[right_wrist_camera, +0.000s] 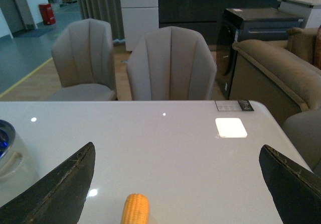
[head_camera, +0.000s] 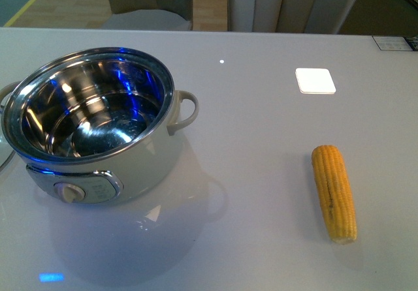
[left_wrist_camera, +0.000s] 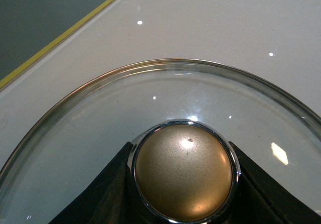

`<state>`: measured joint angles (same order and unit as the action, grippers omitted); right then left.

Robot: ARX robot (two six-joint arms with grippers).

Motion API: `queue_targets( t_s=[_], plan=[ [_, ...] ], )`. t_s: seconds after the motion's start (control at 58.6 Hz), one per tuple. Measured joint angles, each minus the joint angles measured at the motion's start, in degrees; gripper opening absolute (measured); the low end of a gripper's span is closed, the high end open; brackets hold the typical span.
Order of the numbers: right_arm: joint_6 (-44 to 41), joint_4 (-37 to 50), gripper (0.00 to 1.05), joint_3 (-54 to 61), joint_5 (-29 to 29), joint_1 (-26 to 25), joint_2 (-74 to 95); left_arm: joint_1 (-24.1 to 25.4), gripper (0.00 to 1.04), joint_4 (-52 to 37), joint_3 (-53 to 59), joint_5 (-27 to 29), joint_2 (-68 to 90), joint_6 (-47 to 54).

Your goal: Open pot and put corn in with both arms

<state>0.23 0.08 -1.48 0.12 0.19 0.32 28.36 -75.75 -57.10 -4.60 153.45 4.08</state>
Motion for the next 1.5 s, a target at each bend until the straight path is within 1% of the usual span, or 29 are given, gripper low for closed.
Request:
queue_targets(
  t_s=[0.136,0.341,0.409,0.478,0.563,0.785,0.972,1.143,1.211,1.262,1.382,1.501],
  plan=[
    [0.0,0.0,0.96,0.0,0.0,0.0,0.0,0.2,0.46,-0.4,0.0,-0.3,0.3,0.0],
    [0.0,0.0,0.96,0.0,0.0,0.0,0.0,0.2,0.77,-0.8,1.2,-0.3,-0.3,0.9],
    [0.0,0.0,0.96,0.0,0.0,0.0,0.0,0.2,0.9,-0.8,2.5,-0.4,-1.6,0.9],
    [0.0,0.0,0.96,0.0,0.0,0.0,0.0,0.2,0.99,-0.7,3.7,-0.4,-3.6,0.9],
    [0.0,0.0,0.96,0.0,0.0,0.0,0.0,0.1,0.97,-0.3,5.2,-0.4,-7.0,0.5],
    [0.0,0.0,0.96,0.0,0.0,0.0,0.0,-1.0,0.98,2.8,9.2,-0.3,-20.8,-2.9],
    [0.0,0.0,0.96,0.0,0.0,0.0,0.0,-3.5,0.98,5.5,14.3,-0.3,-34.7,-7.1],
    [0.0,0.0,0.96,0.0,0.0,0.0,0.0,-6.2,0.98,5.6,21.2,0.5,-46.0,-11.2],
    [0.0,0.0,0.96,0.0,0.0,0.0,0.0,-7.4,0.98,5.7,25.0,1.2,-50.2,-12.9],
    [0.0,0.0,0.96,0.0,0.0,0.0,0.0,-8.5,0.98,7.4,26.7,3.6,-53.0,-14.6],
    [0.0,0.0,0.96,0.0,0.0,0.0,0.0,-11.6,0.98,10.6,31.2,6.7,-60.5,-18.4],
    [0.0,0.0,0.96,0.0,0.0,0.0,0.0,-12.7,0.98,13.5,35.3,8.6,-66.8,-19.7]
  ],
)
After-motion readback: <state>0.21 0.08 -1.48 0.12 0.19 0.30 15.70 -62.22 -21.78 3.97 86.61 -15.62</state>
